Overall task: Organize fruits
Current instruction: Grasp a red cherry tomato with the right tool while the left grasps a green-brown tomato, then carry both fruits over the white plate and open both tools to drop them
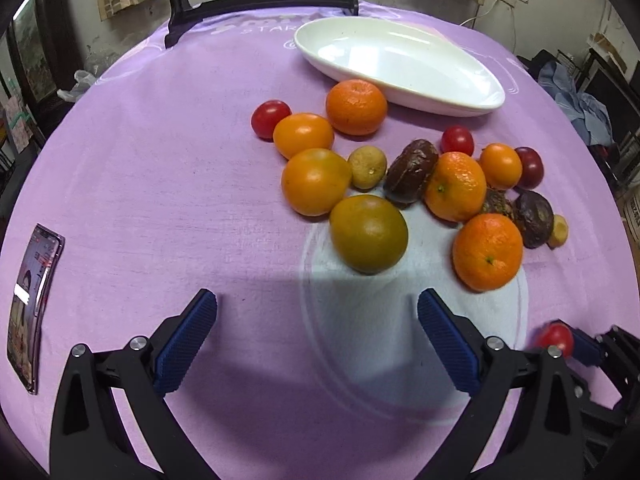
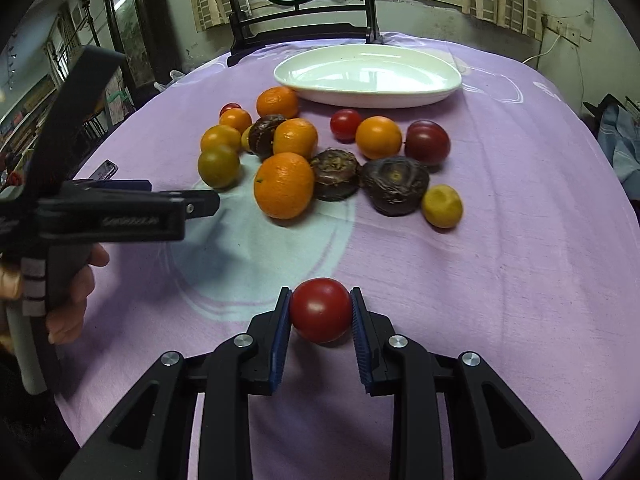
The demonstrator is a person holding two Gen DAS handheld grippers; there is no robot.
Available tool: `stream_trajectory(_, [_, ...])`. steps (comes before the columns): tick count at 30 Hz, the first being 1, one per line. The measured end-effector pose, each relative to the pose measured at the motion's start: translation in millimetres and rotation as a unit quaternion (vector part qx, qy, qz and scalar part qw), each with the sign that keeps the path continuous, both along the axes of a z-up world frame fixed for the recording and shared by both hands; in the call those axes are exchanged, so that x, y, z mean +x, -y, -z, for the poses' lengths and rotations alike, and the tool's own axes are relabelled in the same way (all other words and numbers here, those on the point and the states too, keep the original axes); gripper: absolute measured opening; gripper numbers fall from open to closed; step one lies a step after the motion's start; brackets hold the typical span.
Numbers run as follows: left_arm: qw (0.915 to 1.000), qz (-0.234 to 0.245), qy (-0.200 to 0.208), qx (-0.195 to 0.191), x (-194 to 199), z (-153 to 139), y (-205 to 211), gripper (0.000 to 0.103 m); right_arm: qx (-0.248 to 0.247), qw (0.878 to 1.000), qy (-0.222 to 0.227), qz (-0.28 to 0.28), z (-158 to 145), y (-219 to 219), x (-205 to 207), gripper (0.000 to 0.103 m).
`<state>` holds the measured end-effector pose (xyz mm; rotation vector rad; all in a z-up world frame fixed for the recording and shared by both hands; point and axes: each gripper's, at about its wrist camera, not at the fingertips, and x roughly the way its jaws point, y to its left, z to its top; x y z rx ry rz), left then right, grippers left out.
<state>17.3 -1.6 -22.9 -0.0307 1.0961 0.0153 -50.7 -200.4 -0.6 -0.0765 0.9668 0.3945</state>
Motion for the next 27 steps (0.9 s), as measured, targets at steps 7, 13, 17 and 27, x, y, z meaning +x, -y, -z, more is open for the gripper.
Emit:
stream_trajectory(7, [1.0, -0.001, 0.001, 0.0, 21, 2, 15, 0.08, 0.021, 1.0, 0.005, 0.005, -3, 14, -3, 0.029])
stream_trajectory(13, [0.9992, 0.034, 0.018, 0.012, 23, -3, 28, 0.04, 0.02, 1.0, 0.002, 0.0, -3, 12, -2, 0.029])
stream_trajectory(17, [0.9989, 0.044, 0.019, 0.002, 16, -6, 24, 0.038, 0.016, 1.0, 0.004, -0.002, -5, 9, -4, 0.029])
stream_trajectory(27, [0.988, 0.114, 0.102, -0.016, -9, -79, 13, 0.038, 0.012, 0.997, 0.073, -0.002, -64, 10, 17, 0.029])
